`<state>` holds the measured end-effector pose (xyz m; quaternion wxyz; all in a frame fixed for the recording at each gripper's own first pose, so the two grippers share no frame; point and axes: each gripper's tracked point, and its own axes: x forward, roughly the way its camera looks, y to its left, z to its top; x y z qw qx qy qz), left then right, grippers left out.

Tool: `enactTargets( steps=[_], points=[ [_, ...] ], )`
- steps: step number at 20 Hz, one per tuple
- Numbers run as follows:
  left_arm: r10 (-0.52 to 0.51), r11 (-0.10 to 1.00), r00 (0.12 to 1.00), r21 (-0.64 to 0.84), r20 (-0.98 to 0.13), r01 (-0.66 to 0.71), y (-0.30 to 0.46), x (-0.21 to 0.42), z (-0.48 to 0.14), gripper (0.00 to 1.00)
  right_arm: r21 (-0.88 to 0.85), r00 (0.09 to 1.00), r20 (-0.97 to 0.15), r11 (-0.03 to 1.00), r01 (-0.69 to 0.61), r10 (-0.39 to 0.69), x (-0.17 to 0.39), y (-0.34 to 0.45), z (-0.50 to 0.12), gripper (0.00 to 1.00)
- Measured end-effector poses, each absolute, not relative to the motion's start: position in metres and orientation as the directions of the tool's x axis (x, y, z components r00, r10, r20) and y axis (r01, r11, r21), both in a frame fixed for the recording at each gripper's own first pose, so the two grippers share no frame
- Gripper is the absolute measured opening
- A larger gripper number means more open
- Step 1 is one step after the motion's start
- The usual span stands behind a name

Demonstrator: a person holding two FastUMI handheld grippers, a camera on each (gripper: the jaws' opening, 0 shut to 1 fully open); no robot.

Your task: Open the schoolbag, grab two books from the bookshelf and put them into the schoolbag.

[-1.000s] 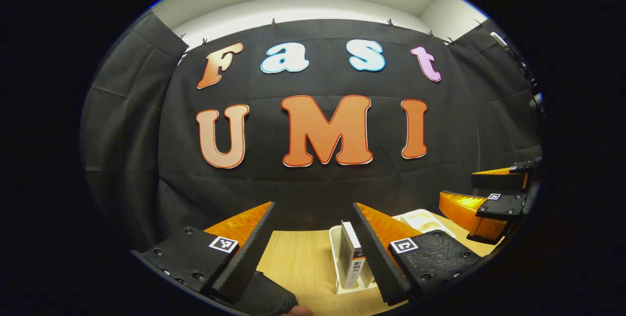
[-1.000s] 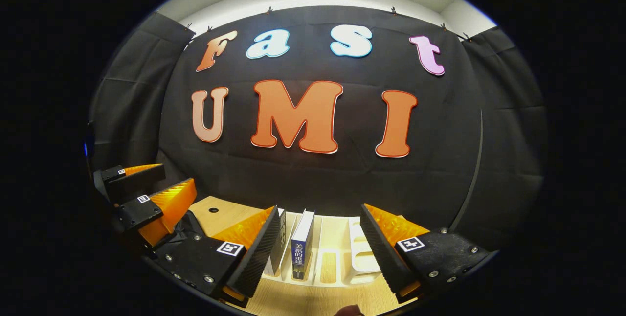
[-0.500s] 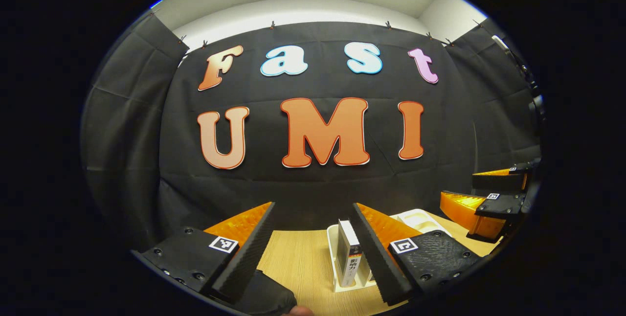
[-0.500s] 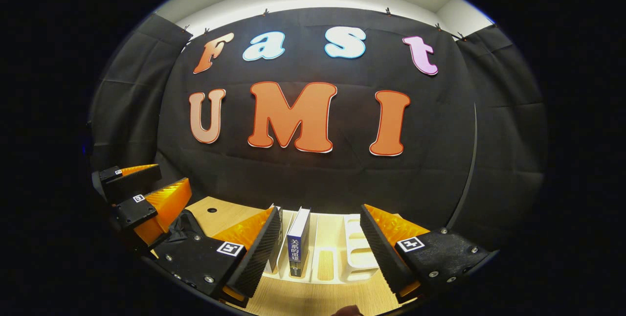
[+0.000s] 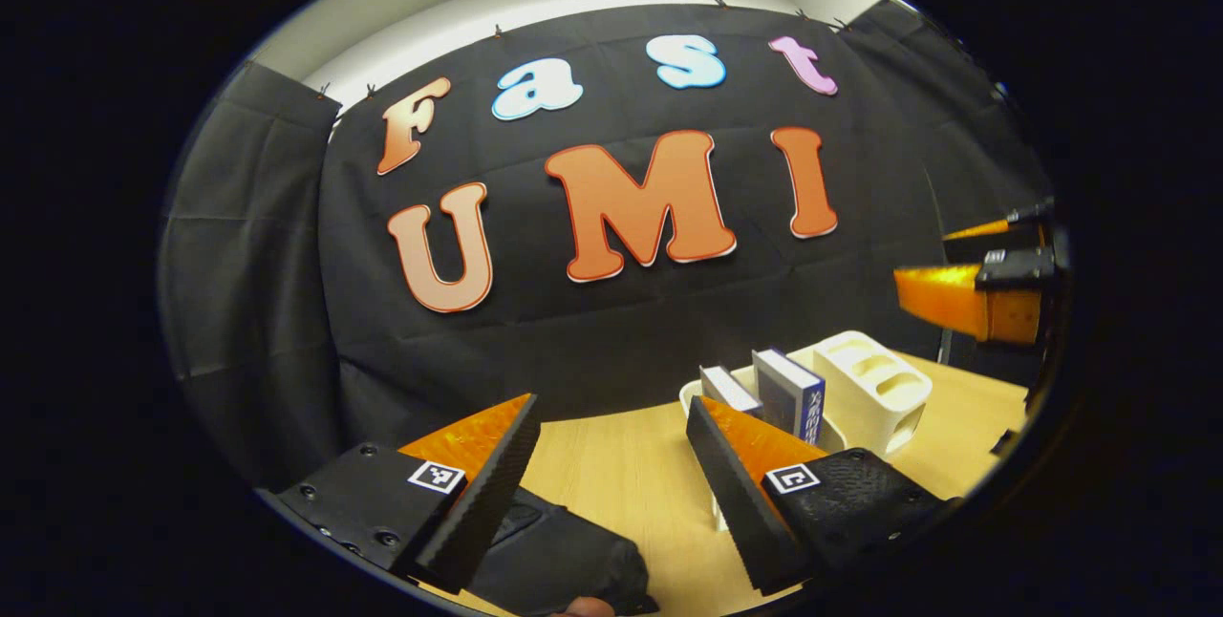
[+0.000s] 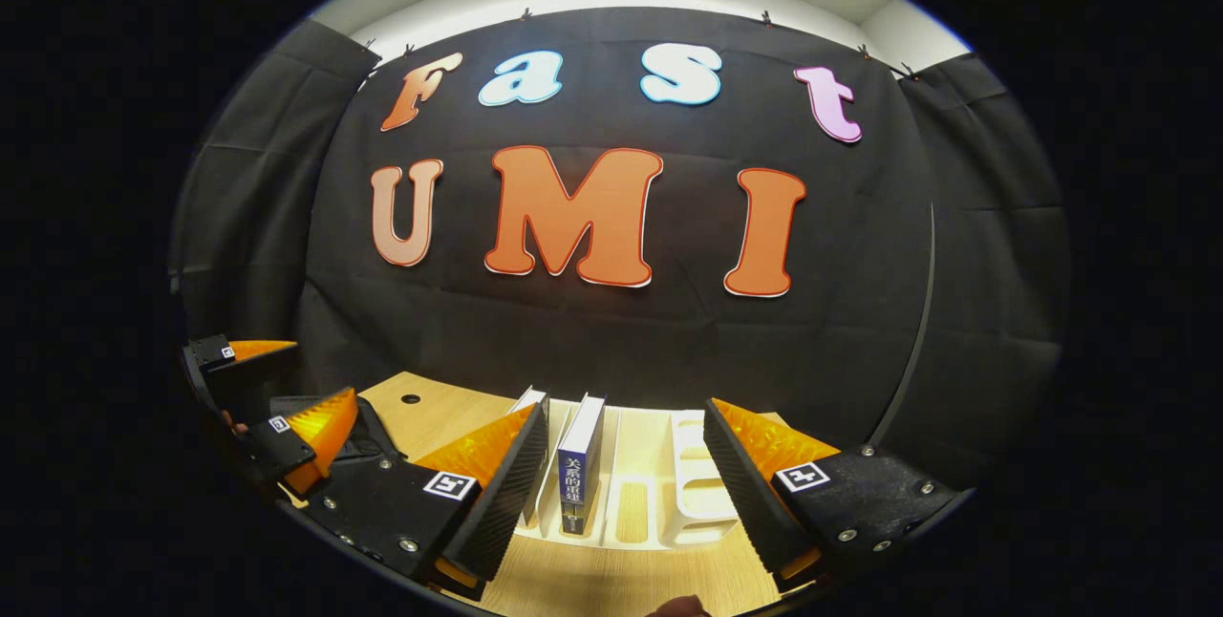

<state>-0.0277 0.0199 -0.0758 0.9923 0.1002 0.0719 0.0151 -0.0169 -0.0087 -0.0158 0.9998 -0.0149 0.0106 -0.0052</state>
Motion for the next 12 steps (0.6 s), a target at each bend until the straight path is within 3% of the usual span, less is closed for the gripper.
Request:
enactTargets(
  steps=[12],
  points=[
    [0.161, 0.810, 0.893, 0.573, -0.421, 0.124, 0.057, -0.054, -0.240, 0.99, -0.072, 0.999, -0.044, 0.997, 0.028, -0.031, -0.008, -0.018, -0.026, 0.98]
  ],
)
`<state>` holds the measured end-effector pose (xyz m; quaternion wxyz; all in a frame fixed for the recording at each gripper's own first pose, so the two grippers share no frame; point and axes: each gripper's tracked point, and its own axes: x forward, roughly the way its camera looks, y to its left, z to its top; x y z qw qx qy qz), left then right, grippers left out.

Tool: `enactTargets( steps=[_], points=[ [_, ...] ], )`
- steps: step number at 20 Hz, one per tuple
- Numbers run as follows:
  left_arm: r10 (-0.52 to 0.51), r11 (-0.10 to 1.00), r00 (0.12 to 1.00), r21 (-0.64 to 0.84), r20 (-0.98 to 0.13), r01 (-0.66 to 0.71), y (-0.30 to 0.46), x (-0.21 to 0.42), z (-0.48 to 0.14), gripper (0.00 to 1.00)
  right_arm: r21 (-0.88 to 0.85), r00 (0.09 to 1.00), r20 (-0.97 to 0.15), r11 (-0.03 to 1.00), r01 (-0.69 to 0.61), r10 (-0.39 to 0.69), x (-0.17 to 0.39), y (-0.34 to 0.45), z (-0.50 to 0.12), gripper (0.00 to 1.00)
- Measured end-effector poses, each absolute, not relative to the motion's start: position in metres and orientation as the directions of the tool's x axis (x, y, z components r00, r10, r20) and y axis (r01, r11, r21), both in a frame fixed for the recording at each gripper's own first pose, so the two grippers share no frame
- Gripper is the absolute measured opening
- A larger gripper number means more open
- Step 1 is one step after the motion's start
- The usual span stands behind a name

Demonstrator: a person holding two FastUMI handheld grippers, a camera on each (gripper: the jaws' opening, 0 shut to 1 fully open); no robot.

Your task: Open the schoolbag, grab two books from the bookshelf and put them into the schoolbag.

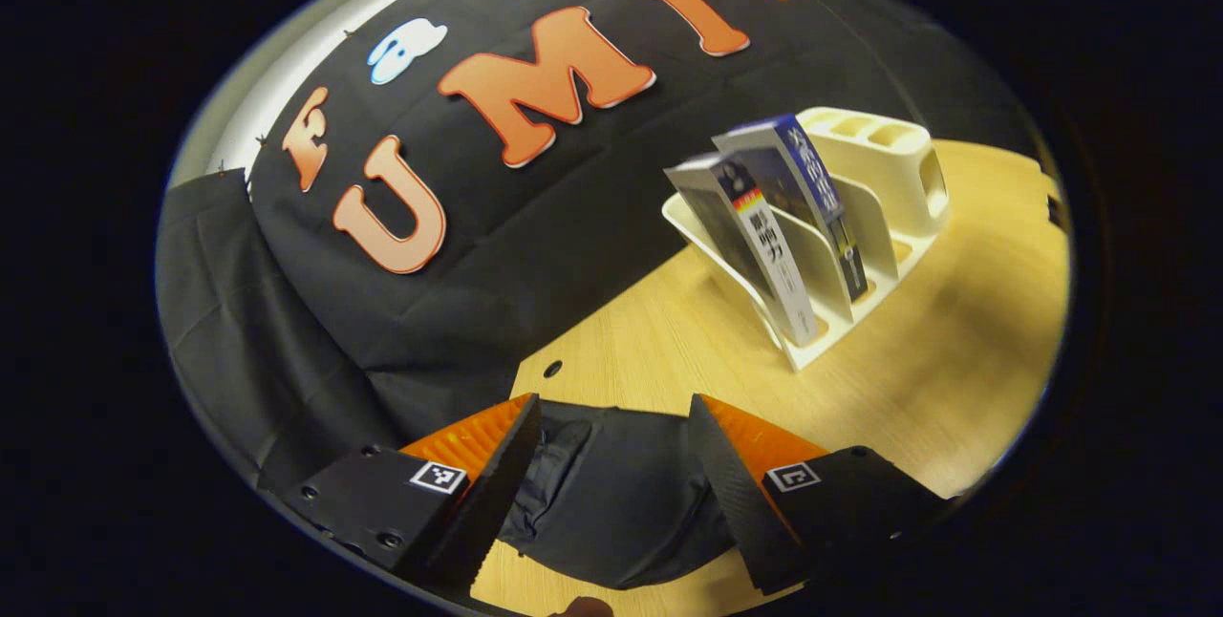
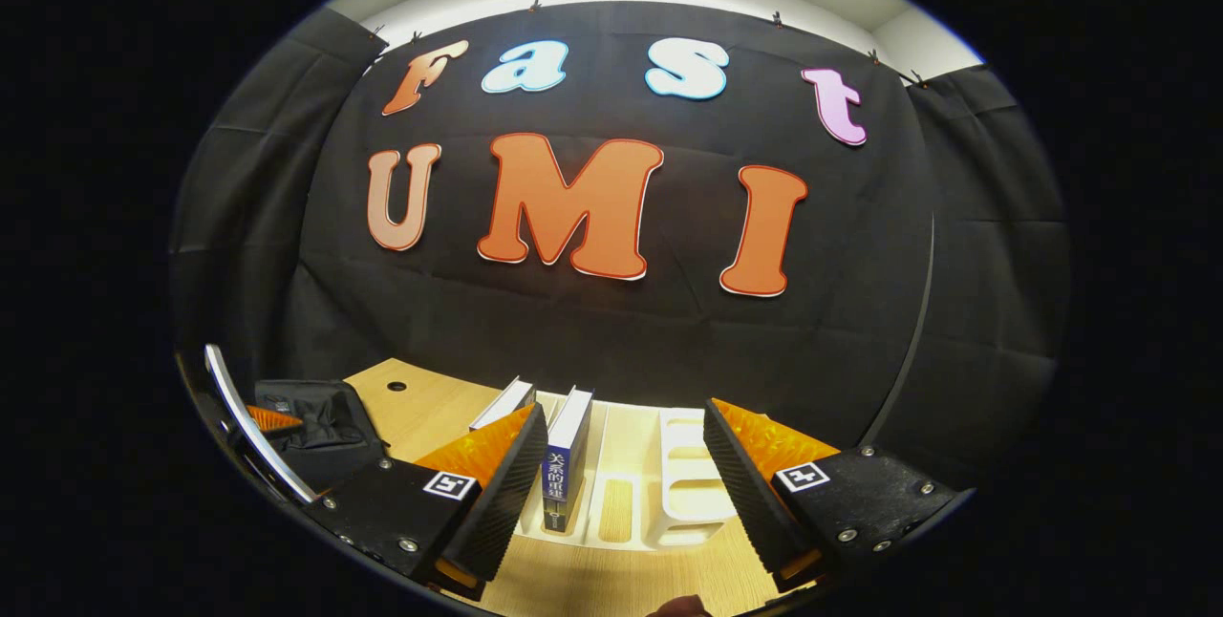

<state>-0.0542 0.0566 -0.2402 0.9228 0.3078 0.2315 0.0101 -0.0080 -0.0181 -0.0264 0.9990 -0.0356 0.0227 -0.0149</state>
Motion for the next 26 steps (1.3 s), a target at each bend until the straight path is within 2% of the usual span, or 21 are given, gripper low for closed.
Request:
enactTargets(
  steps=[5, 13, 17, 21, 26],
  points=[
    [0.203, 0.737, 0.849, 0.647, -0.488, 0.196, 0.072, -0.065, -0.289, 0.98, -0.082, 0.998, -0.054, 0.996, 0.041, -0.045, -0.006, -0.024, -0.032, 0.98],
    [0.271, 0.683, 0.783, 0.685, -0.560, 0.254, 0.103, -0.088, -0.349, 0.98, -0.091, 0.993, -0.075, 0.992, 0.083, -0.090, -0.004, -0.022, -0.036, 0.98],
    [0.302, 0.657, 0.798, 0.720, -0.521, 0.221, 0.121, -0.084, -0.345, 0.98, -0.110, 0.985, -0.081, 0.983, 0.144, -0.153, -0.008, -0.018, -0.035, 0.98],
    [0.278, 0.623, 0.829, 0.748, -0.485, 0.228, 0.124, -0.077, -0.341, 0.97, -0.126, 0.974, -0.093, 0.973, 0.192, -0.204, -0.016, -0.009, -0.034, 0.98],
    [0.288, 0.625, 0.818, 0.745, -0.498, 0.234, 0.134, -0.069, -0.348, 0.96, -0.141, 0.974, -0.116, 0.974, 0.178, -0.195, -0.019, -0.002, -0.034, 0.98]
  ],
)
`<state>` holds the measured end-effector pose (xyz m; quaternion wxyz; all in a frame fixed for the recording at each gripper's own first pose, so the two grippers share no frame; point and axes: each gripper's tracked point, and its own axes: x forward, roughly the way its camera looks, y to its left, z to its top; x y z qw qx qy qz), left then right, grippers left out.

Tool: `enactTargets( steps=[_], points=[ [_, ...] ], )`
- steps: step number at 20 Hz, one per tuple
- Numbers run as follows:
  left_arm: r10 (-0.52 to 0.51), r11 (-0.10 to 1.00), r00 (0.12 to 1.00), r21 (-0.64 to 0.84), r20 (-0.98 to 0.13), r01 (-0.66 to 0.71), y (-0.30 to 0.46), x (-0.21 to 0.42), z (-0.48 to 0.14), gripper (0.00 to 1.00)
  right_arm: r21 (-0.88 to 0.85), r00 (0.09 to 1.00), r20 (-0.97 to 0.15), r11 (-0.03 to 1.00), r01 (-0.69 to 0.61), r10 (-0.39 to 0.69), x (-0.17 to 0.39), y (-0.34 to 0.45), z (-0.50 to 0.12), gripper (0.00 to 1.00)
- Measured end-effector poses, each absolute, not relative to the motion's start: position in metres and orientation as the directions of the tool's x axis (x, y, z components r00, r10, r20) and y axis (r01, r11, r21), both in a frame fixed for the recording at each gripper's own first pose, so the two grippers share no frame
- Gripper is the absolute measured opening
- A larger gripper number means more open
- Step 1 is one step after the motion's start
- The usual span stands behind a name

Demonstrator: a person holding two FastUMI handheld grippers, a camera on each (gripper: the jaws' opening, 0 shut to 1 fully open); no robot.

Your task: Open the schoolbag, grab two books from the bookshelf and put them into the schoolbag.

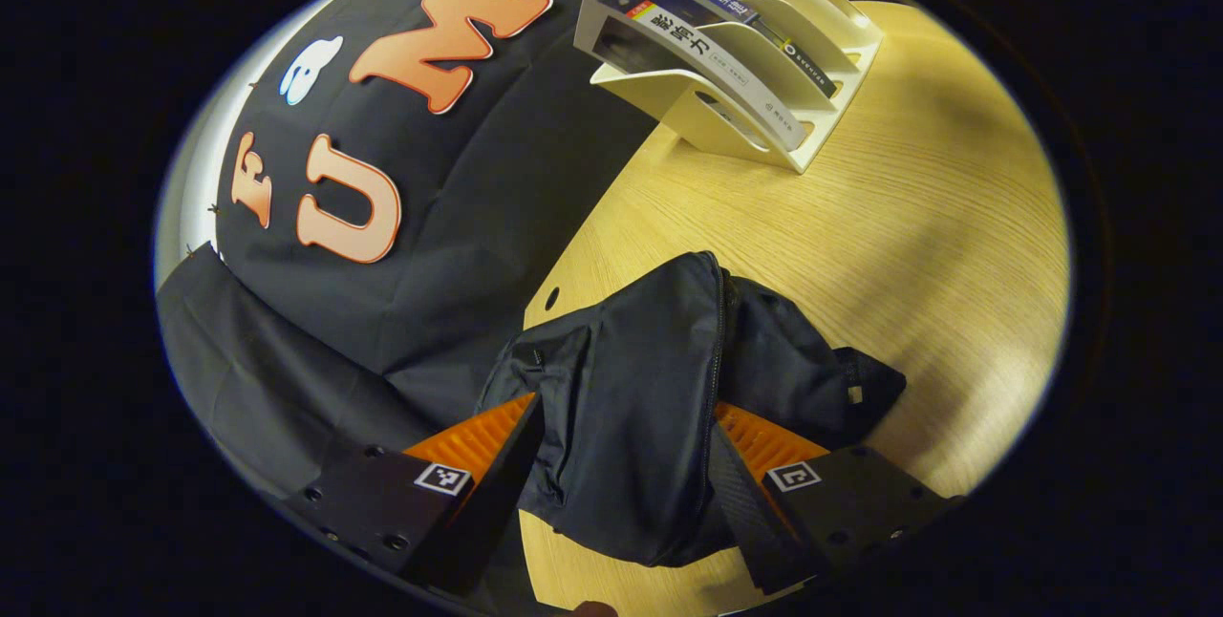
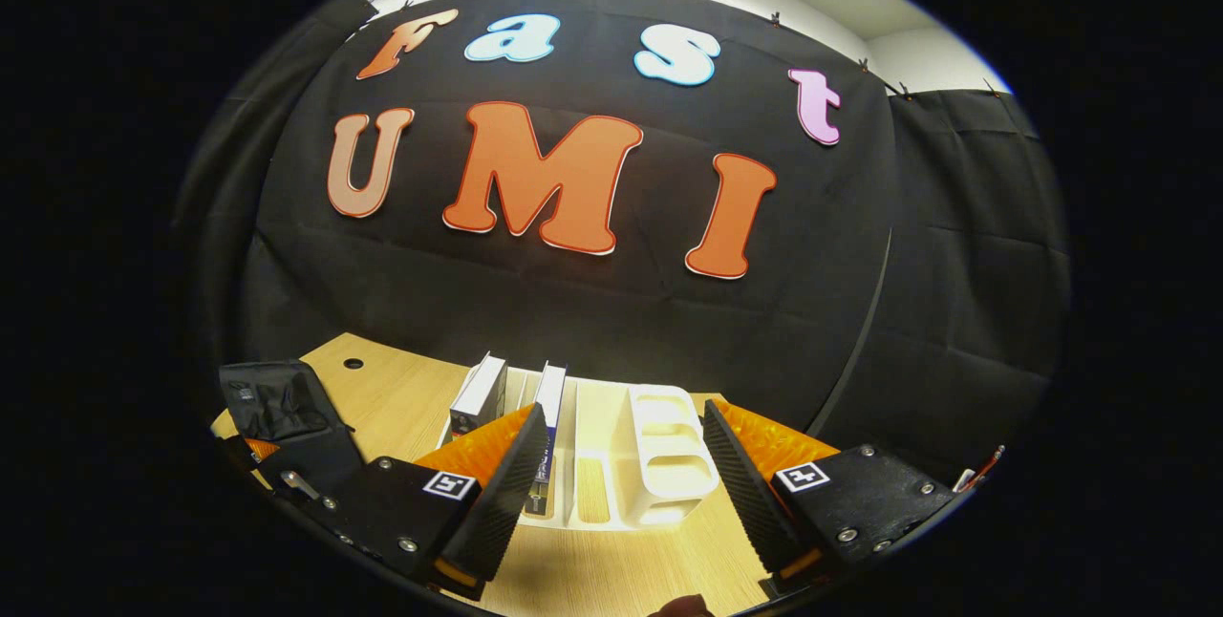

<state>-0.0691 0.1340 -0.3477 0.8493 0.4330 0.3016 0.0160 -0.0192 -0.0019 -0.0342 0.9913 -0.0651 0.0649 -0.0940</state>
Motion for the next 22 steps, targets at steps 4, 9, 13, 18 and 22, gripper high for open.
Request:
enactTargets(
  steps=[4, 9, 13, 18, 22],
  points=[
    [0.346, 0.605, 0.805, 0.770, -0.482, 0.201, 0.144, -0.057, -0.343, 0.96, -0.161, 0.984, -0.090, 0.977, 0.141, -0.156, -0.013, -0.007, -0.026, 0.98],
    [0.411, 0.594, 0.748, 0.776, -0.521, 0.214, 0.159, -0.048, -0.352, 0.81, -0.113, 0.993, -0.085, 0.991, 0.072, -0.082, 0.011, -0.015, -0.026, 0.98],
    [0.420, 0.634, 0.701, 0.739, -0.576, 0.227, 0.151, -0.052, -0.346, 0.39, -0.094, 0.995, -0.097, 0.995, 0.015, -0.025, 0.024, -0.026, -0.033, 0.98],
    [0.389, 0.675, 0.643, 0.679, -0.659, 0.288, 0.148, -0.058, -0.337, 0.10, -0.081, 0.992, -0.113, 0.995, -0.056, 0.047, 0.035, -0.032, -0.042, 0.98],
    [0.341, 0.718, 0.615, 0.619, -0.711, 0.317, 0.150, -0.058, -0.322, 0.08, -0.075, 0.991, -0.120, 0.995, -0.067, 0.058, 0.041, -0.038, -0.043, 0.98]
  ],
)
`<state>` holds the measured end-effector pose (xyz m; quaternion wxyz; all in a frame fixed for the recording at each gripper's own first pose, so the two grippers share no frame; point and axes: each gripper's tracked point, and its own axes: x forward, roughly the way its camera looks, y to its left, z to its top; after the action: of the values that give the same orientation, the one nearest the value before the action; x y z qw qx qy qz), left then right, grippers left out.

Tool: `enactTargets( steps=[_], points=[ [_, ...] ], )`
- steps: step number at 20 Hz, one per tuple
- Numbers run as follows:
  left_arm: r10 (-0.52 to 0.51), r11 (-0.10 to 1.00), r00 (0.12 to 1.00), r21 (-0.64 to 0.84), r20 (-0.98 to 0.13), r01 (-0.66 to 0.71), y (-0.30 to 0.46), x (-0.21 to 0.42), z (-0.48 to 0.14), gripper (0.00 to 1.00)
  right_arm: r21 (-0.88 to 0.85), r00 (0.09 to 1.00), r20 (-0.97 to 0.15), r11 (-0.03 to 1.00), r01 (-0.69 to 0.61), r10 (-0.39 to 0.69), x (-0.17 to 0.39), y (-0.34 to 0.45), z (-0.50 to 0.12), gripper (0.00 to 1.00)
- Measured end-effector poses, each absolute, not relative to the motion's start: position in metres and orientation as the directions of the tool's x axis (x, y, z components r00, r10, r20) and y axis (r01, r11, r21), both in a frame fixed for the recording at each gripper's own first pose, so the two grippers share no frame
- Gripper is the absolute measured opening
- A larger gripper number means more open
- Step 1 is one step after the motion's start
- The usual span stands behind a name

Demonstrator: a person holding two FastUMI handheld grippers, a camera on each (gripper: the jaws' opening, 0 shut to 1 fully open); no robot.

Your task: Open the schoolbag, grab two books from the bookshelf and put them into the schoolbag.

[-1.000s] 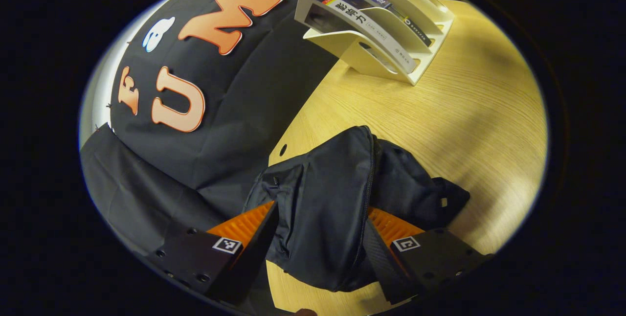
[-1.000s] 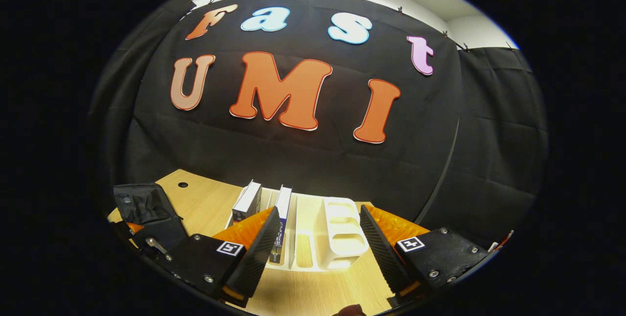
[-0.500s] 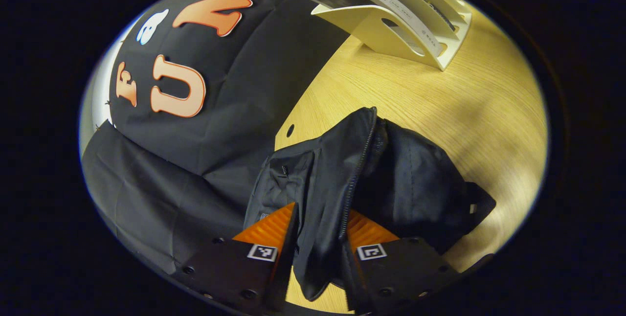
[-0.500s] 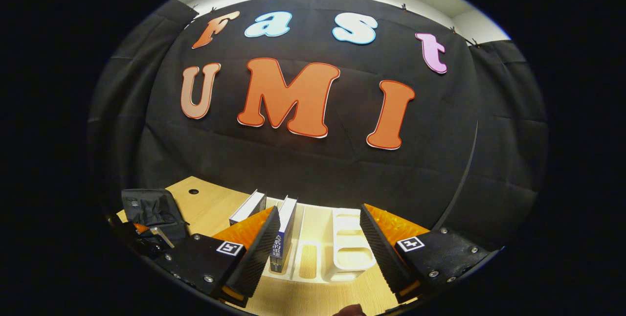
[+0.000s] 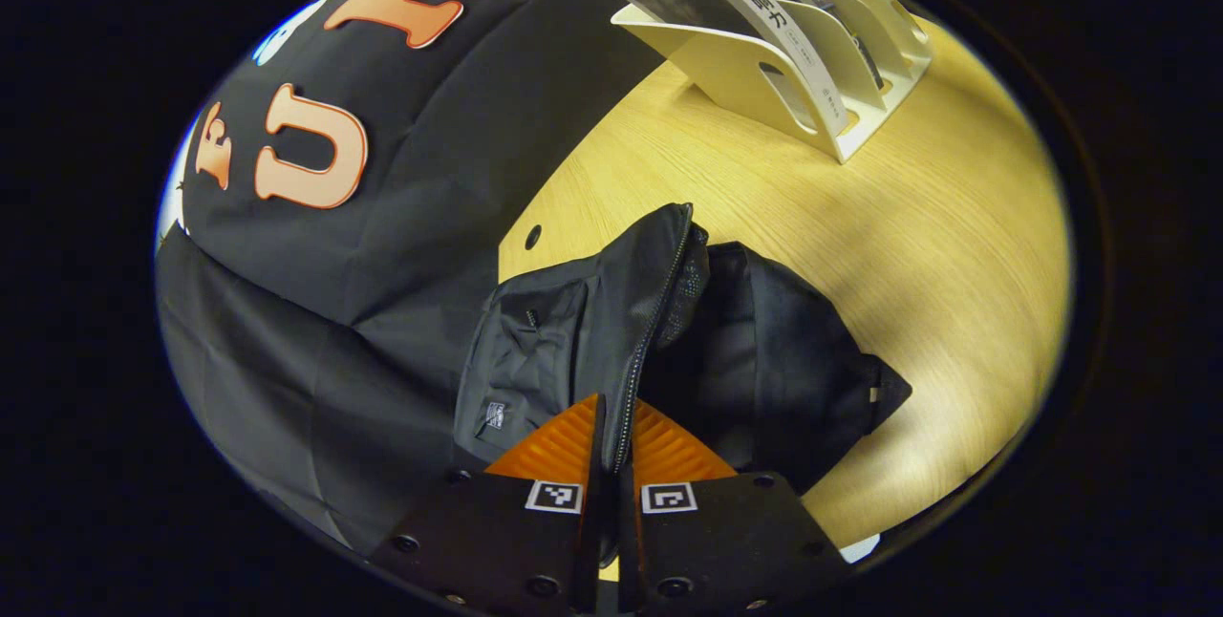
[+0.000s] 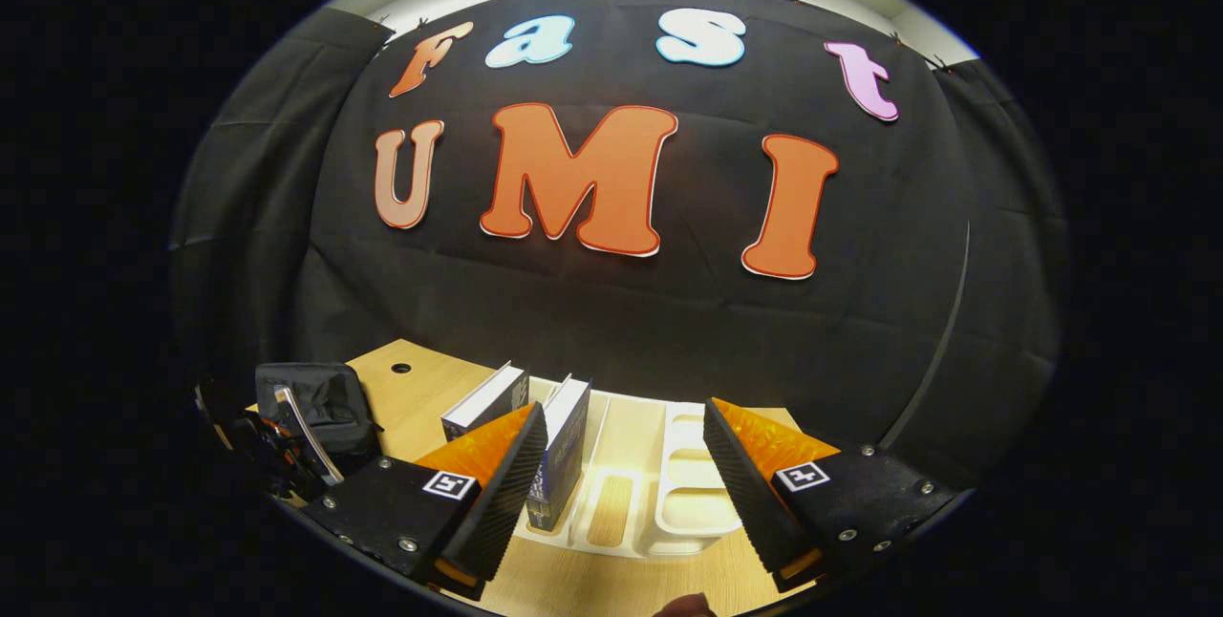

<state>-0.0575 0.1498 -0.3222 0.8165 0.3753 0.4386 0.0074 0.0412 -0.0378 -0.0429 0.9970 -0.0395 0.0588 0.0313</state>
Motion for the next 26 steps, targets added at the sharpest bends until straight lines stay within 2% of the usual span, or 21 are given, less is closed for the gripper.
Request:
enactTargets(
  steps=[7, 16, 21, 26],
  points=[
    [0.200, 0.781, 0.585, 0.488, -0.786, 0.389, 0.161, -0.046, -0.295, 0.07, -0.104, 0.989, -0.144, 0.994, -0.038, 0.023, 0.048, -0.029, -0.045, 0.98],
    [-0.069, 0.811, 0.519, 0.256, -0.852, 0.527, 0.190, -0.027, -0.250, 0.07, -0.138, 0.976, -0.217, 0.990, -0.005, -0.026, 0.077, 0.019, -0.036, 0.98],
    [-0.193, 0.794, 0.450, 0.131, -0.872, 0.593, 0.207, -0.022, -0.237, 0.07, -0.190, 0.969, -0.246, 0.982, -0.022, -0.025, 0.093, 0.049, -0.020, 0.98],
    [-0.284, 0.769, 0.355, 0.010, -0.891, 0.639, 0.217, -0.025, -0.236, 0.07, -0.218, 0.945, -0.328, 0.974, -0.064, -0.011, 0.111, 0.079, -0.022, 0.98]
  ],
)
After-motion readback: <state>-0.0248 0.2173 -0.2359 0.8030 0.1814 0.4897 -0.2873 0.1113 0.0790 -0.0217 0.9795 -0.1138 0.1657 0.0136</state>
